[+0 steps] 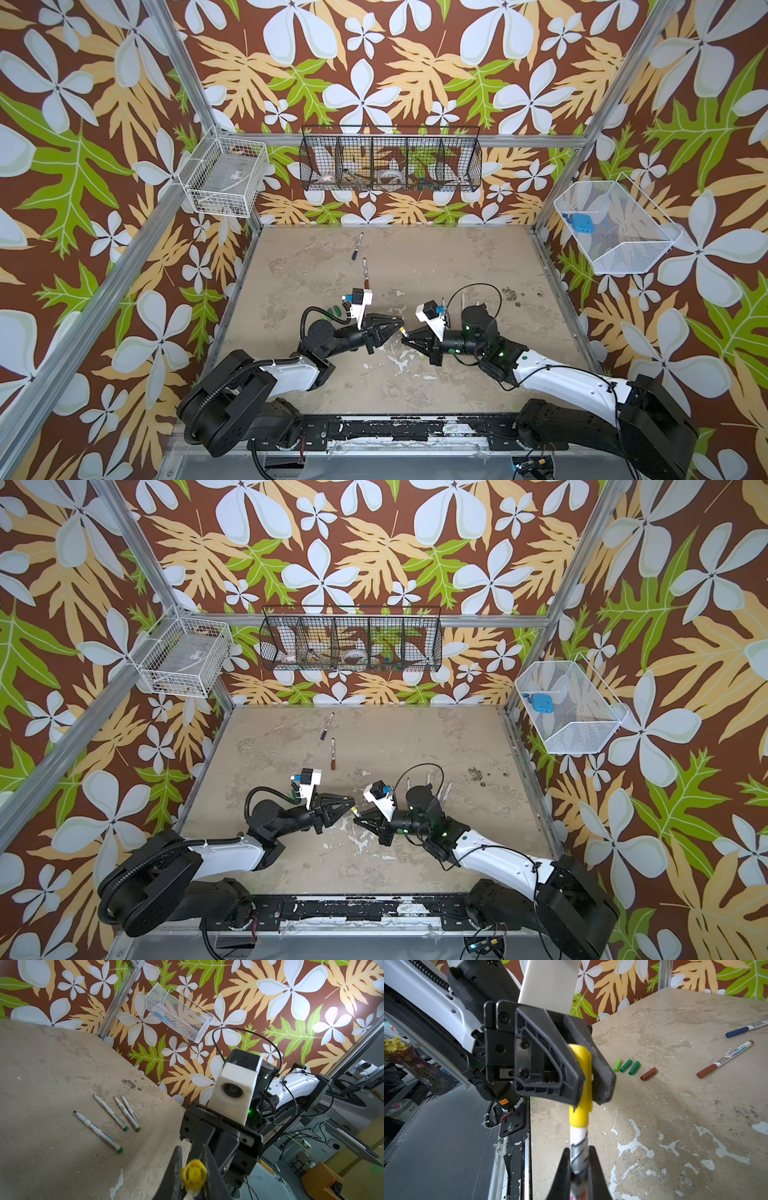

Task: Open the pen caps
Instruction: 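Pull the grippers apart, left gripper drawing the yellow cap off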

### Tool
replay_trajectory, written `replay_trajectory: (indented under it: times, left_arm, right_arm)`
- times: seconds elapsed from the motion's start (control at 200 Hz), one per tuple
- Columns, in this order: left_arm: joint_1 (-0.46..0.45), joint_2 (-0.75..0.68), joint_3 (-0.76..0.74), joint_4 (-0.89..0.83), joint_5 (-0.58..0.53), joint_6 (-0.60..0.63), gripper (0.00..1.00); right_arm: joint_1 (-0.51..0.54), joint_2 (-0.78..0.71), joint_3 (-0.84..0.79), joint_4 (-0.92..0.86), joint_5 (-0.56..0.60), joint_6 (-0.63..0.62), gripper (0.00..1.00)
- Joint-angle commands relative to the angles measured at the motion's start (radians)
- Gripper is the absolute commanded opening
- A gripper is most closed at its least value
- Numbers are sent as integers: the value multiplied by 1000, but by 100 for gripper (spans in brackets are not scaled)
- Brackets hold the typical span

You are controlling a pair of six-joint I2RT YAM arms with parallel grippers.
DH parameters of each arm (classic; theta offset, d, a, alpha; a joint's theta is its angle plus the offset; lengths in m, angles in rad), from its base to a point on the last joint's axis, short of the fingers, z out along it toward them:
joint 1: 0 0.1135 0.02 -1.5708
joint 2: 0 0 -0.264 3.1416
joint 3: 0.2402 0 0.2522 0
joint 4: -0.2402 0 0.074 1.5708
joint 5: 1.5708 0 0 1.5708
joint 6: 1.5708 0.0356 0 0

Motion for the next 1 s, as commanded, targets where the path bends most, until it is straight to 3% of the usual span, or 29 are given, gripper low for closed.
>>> replay_trajectory:
  times: [0.0,0.125,0.195,0.28,0.495,0.661,0.816,0.996]
  left_arm:
    - [39,17,-19,137,-79,-76,0]
    - [68,19,-29,149,-94,-98,0]
    - [73,14,-33,148,-98,-97,0]
    - [75,8,-34,148,-95,-94,0]
    - [75,3,-36,168,-71,-88,0]
    - [78,-11,-45,172,-78,-77,0]
    - [104,-92,-91,130,-165,-48,0]
    - [106,-262,-99,-160,-362,66,0]
  right_arm:
    - [21,0,15,-56,112,-35,0]
    - [115,10,56,-156,356,-120,0]
    - [155,22,70,-172,418,-144,0]
    - [158,38,78,-174,387,-145,0]
    - [156,69,81,-131,170,-118,0]
    - [148,96,99,-164,231,-107,0]
    - [95,77,90,-174,284,-59,0]
    - [2,-9,36,-149,321,2,0]
